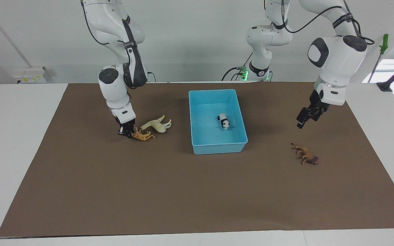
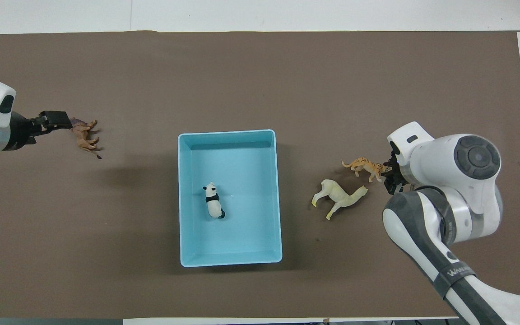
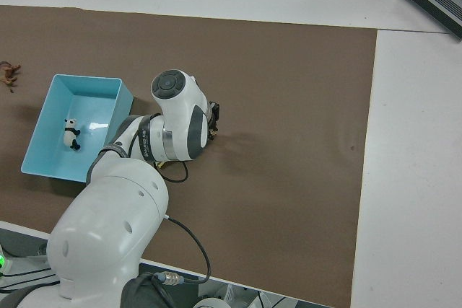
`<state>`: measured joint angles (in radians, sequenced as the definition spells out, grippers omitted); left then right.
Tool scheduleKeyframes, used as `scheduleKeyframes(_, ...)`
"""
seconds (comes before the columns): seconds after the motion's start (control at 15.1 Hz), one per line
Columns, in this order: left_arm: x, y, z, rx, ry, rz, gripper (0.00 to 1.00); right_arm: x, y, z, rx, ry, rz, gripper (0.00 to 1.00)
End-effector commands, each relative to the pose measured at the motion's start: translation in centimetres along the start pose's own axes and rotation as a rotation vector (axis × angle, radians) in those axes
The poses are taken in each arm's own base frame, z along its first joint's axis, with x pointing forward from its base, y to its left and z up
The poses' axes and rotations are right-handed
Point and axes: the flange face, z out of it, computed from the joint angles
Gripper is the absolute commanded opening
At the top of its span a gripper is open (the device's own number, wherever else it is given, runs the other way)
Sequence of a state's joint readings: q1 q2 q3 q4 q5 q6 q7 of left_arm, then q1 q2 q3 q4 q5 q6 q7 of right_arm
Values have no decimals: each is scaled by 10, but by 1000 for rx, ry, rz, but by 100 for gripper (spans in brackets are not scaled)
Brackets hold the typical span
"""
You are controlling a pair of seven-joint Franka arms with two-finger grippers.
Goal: Put all toys into storage box
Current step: 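Grasp the horse with the left gripper while the right gripper carries the tiger, then release the tiger into the box with the right gripper while the left lifts the horse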
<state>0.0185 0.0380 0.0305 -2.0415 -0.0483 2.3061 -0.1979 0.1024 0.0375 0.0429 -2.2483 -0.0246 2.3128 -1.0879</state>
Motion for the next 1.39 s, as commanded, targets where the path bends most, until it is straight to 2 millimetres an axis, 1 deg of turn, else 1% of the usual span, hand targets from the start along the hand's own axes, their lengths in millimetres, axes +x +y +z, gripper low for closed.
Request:
scheduleKeyframes(0.0, 25, -25, 47, 25, 41, 78, 100, 23, 35, -63, 45, -17, 173, 0)
scheduleKeyframes(0.07, 28, -31, 58, 25, 54, 74, 100, 35, 33, -79, 48, -21, 271, 0)
scheduleKeyframes(0.2, 29, -27, 74, 20, 67, 70, 100, 70, 21, -109, 40, 0, 452, 0)
scheduleKeyframes(0.26, 30, -26, 83, 15, 68, 50, 100, 92, 13, -121, 60, 24, 555, 0)
scheduleKeyframes(0.33, 28, -26, 96, 11, 48, -28, 100, 113, 2, -130, 86, 45, 646, 0)
scheduleKeyframes(0.4, 26, -29, 110, 13, 33, -148, 100, 137, -13, -137, 105, 72, 718, 0)
scheduleKeyframes(0.46, 25, -31, 122, 13, 34, -263, 100, 161, -31, -139, 121, 82, 785, 0)
scheduleKeyframes(0.53, 25, -33, 126, 12, 37, -365, 100, 184, -51, -142, 140, 90, 861, 0)
scheduleKeyframes(0.59, 26, -37, 128, 9, 41, -487, 100, 209, -77, -145, 150, 86, 923, 0)
scheduleKeyframes(0.66, 26, -39, 137, 10, 40, -606, 100, 235, -105, -147, 154, 93, 969, 0)
scheduleKeyframes(0.73, 27, -39, 139, -3, 61, -693, 100, 255, -126, -148, 157, 111, 1013, 0)
scheduleKeyframes(0.79, 26, -38, 143, -12, 73, -757, 100, 272, -145, -145, 160, 121, 1039, 0)
scheduleKeyframes(0.86, 25, -33, 147, -14, 71, -796, 100, 295, -170, -134, 167, 121, 1066, 0)
scheduleKeyframes(0.93, 23, -30, 155, -11, 65, -825, 100, 312, -192, -129, 166, 129, 1096, 0)
scheduleKeyframes(0.99, 22, -29, 156, -12, 67, -825, 100, 319, -200, -125, 168, 128, 1130, 9)
scheduleKeyframes(1.06, 20, -30, 158, -10, 63, -821, 100, 315, -194, -128, 165, 118, 1151, 26)
scheduleKeyframes(1.12, 19, -29, 159, -8, 58, -820, 100, 316, -188, -135, 166, 117, 1158, 85)
scheduleKeyframes(1.19, 18, -28, 160, -7, 58, -814, 100, 315, -183, -141, 164, 109, 1163, 100)
scheduleKeyframes(1.26, 17, -28, 160, -6, 56, -812, 100, 312, -175, -145, 159, 91, 1173, 100)
scheduleKeyframes(1.32, 17, -28, 160, -5, 54, -814, 96, 304, -159, -152, 145, 81, 1186, 100)
